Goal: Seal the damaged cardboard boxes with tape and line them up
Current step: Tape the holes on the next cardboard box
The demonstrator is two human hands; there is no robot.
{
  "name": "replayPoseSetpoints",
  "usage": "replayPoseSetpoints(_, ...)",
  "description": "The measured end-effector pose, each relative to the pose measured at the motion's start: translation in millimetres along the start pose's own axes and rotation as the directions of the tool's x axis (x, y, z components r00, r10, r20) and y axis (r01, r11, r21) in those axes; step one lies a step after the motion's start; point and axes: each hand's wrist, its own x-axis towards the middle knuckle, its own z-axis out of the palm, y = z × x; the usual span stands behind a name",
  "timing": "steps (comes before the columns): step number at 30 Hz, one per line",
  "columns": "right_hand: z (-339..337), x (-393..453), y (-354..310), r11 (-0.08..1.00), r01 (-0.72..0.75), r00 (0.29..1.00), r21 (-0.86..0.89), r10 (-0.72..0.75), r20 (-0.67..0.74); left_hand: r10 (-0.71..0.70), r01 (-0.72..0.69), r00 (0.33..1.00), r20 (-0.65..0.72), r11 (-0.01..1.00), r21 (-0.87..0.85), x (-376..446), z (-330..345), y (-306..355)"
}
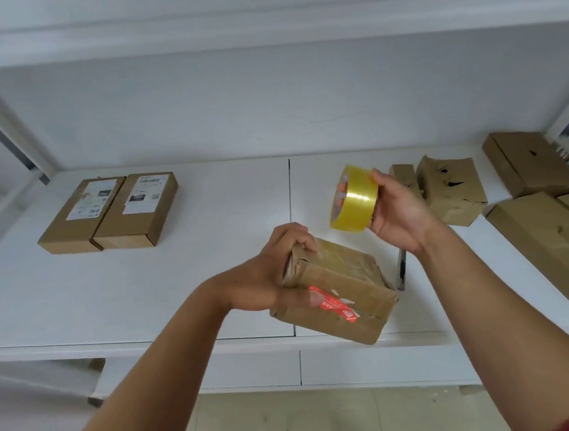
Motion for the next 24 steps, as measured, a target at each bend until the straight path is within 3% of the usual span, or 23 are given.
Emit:
replayPoseSetpoints(8,24.1,-0.5,-11.4,0.986,0.044,0.996,-0.159,-0.055,-0.065,0.114,-0.002,0.943,-0.314,0.941,0.337,17.4,32.2,-18.0)
replayPoseSetpoints(12,29.1,0.0,-24.4,0.985,0.108,0.987,-0.136,-0.123,-0.104,0.347,-0.043,0.864,-0.366,0.774,0.632,23.7,42.0,-23.0)
replayPoseSetpoints(16,39.4,-1.9,-31.6,0.989,0.144,0.982,-0.017,-0.145,-0.119,0.406,-0.020,0.862,-0.303,0.625,0.780,32.8,50.1,-26.2)
replayPoseSetpoints(19,53.8,-6.6,-31.7,0.990,0.138,0.983,-0.022,-0.139,-0.119,0.370,0.084,0.856,-0.363,0.592,0.801,40.5,53.3,-33.1)
replayPoseSetpoints(24,64.8,-16.2,-32.0,0.992,0.118,0.984,-0.035,-0.122,-0.132,0.320,0.193,0.805,-0.500,0.655,0.731,43.3,48.2,-53.2)
